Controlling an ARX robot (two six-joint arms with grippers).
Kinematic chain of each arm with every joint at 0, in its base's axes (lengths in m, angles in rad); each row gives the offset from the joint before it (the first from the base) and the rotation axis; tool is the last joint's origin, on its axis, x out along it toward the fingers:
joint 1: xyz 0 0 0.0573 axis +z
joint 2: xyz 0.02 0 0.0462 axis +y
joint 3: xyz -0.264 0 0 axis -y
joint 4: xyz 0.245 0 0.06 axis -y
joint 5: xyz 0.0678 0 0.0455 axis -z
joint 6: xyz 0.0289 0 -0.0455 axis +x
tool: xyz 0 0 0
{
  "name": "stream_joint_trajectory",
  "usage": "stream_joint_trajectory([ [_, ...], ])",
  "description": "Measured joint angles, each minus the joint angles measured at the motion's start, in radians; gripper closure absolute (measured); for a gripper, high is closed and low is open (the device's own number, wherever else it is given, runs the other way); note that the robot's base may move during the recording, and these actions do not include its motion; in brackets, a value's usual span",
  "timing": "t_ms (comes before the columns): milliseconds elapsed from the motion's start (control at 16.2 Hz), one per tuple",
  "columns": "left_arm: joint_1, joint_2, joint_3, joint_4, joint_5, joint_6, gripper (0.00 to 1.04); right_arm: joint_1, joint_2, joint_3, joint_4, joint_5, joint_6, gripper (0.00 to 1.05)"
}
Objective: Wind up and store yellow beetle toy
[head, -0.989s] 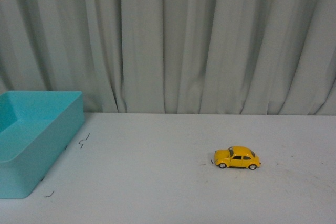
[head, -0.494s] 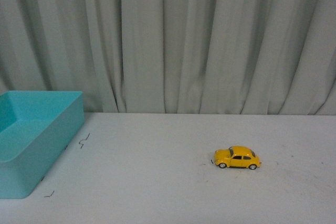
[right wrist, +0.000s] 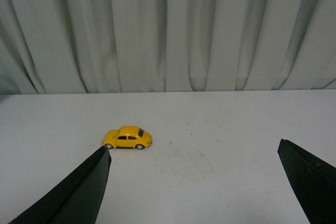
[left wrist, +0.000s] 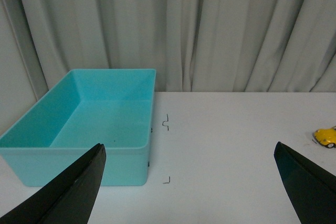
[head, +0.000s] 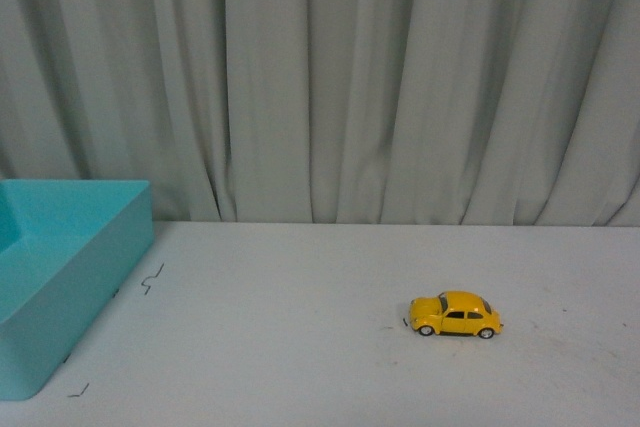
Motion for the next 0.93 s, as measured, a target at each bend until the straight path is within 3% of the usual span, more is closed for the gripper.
stream_joint_trajectory([
  [927,0.0,0.0,0.0,-0.002,0.0,0.0,0.07,0.0,0.0,0.0,-0.001,0.0,0.0,0.07],
])
